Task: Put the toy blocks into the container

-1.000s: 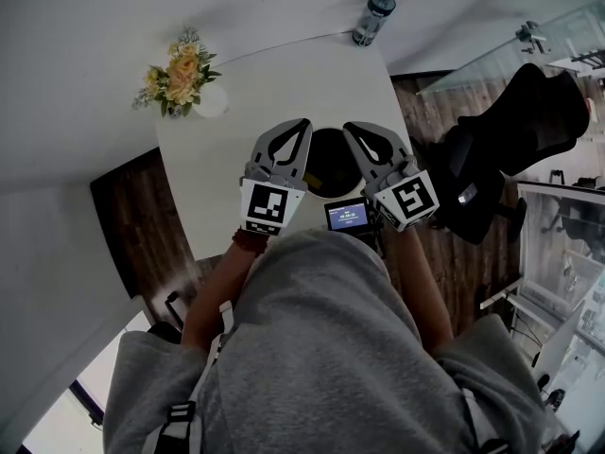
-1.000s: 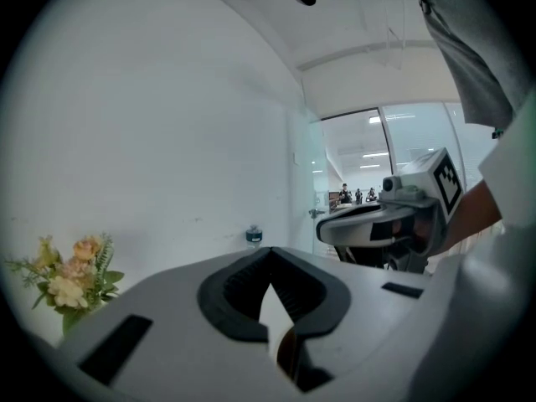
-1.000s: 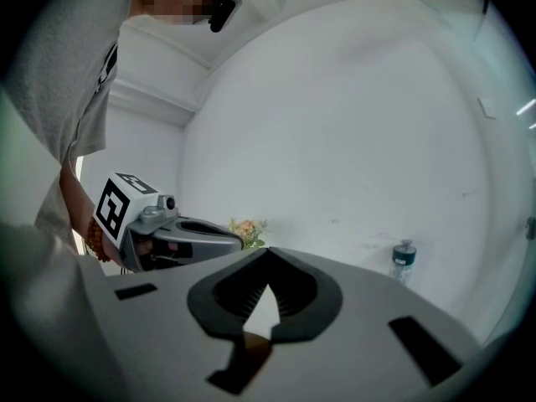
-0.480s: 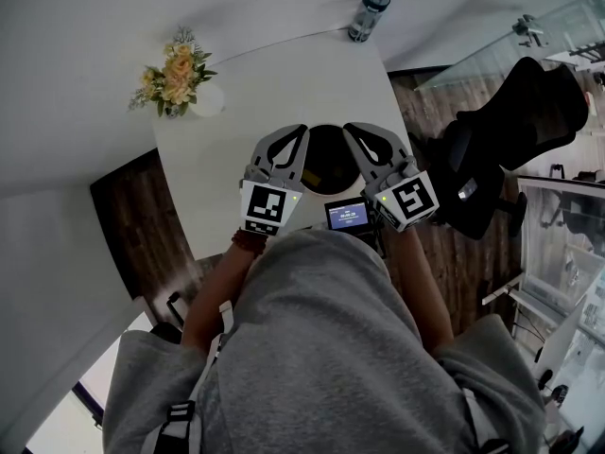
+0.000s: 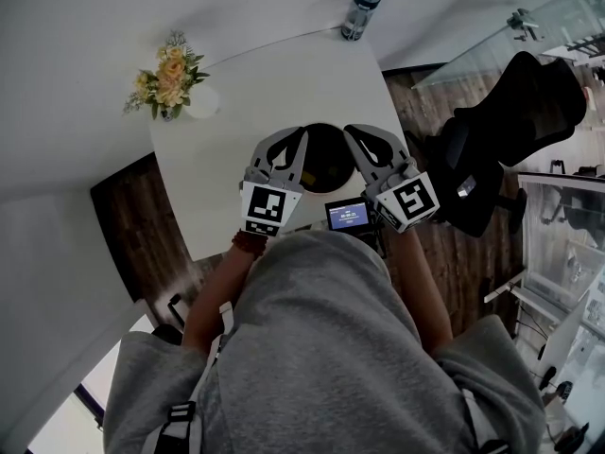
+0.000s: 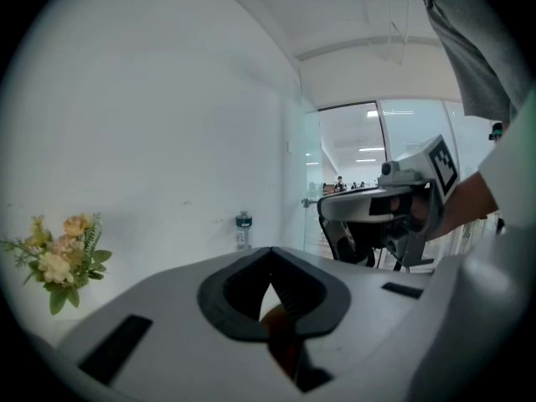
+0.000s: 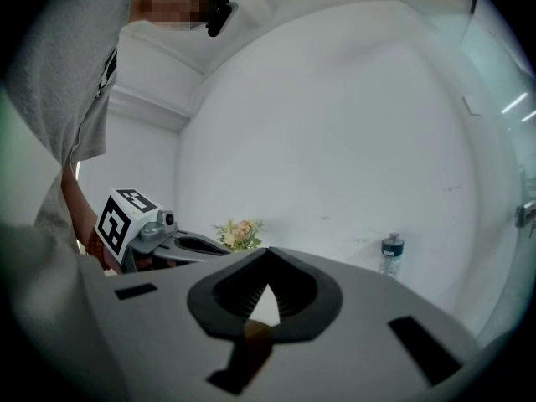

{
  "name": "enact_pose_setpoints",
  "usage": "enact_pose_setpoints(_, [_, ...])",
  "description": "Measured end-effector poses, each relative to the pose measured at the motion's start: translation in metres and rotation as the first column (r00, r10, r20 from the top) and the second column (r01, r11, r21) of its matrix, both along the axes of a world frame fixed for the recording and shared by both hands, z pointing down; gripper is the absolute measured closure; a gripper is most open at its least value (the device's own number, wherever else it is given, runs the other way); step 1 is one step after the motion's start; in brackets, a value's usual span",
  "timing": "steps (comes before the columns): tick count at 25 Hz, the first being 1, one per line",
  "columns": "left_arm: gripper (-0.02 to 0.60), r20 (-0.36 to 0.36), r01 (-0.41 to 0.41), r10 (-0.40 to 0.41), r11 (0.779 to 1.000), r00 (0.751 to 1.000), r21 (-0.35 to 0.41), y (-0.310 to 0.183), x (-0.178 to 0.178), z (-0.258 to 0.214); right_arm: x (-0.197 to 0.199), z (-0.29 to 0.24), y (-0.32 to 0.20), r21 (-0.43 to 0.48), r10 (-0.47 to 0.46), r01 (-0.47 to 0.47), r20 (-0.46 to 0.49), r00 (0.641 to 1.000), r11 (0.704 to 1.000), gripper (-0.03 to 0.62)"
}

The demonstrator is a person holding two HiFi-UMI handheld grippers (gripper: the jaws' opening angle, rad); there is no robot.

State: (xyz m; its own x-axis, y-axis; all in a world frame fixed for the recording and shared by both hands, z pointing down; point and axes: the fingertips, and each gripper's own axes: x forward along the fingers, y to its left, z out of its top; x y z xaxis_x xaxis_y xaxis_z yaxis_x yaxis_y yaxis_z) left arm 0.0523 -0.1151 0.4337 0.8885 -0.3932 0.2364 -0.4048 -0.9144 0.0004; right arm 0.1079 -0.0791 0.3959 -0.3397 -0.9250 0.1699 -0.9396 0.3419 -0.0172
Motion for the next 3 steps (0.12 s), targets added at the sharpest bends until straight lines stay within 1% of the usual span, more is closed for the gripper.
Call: enact_pose_setpoints(3, [0.575,0.003,0.0,0.0,1.0,1.0,0.0,0.0041,0.0036,0.0008,0.0051,0.001,0.0059,-0.002,0.006,-0.006,0.008,1.0,1.0,0.591])
